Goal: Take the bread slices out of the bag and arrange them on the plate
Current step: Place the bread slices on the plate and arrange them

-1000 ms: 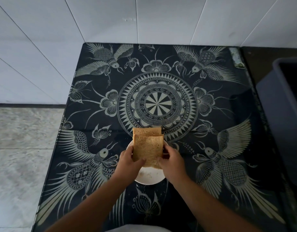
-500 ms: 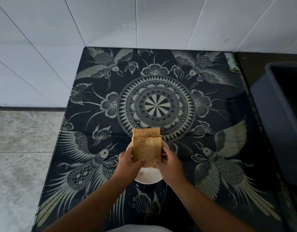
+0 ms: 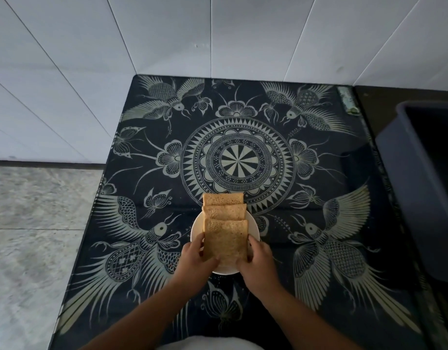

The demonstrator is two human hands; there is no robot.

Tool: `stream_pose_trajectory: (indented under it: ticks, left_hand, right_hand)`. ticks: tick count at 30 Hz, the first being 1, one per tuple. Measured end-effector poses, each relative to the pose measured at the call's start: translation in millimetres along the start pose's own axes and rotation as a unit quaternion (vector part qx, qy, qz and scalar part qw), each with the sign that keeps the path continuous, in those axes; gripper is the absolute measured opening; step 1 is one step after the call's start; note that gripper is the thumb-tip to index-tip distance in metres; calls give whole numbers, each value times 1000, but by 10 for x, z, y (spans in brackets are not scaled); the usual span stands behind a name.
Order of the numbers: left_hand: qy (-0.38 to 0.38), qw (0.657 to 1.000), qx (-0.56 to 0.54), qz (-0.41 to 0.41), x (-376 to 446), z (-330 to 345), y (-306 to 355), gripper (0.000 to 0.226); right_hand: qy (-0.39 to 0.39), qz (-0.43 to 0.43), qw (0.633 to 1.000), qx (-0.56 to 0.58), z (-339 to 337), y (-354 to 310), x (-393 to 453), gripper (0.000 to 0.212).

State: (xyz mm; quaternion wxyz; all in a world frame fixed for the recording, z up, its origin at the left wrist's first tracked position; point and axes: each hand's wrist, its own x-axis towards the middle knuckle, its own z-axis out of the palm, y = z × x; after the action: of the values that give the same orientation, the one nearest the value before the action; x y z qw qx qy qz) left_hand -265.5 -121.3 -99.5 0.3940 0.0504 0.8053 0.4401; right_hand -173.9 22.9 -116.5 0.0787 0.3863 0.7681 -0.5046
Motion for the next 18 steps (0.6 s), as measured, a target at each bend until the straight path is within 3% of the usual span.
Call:
stream_pose_trajectory:
  ticks: [7,14,18]
  left_hand:
    - [-6,1000,5,-4,4,19,-17,77]
    - [-27,999,-28,12,-10,9,-25,58]
    - [-33,999,-20,12,-63,-7,-39,58]
  right_hand:
    - [-9,-10,1000,-4,9,-70,49,66]
    - [-3,5,1000,16,8,-44,25,64]
    - [-9,4,1000,14,-32,-9,24,58]
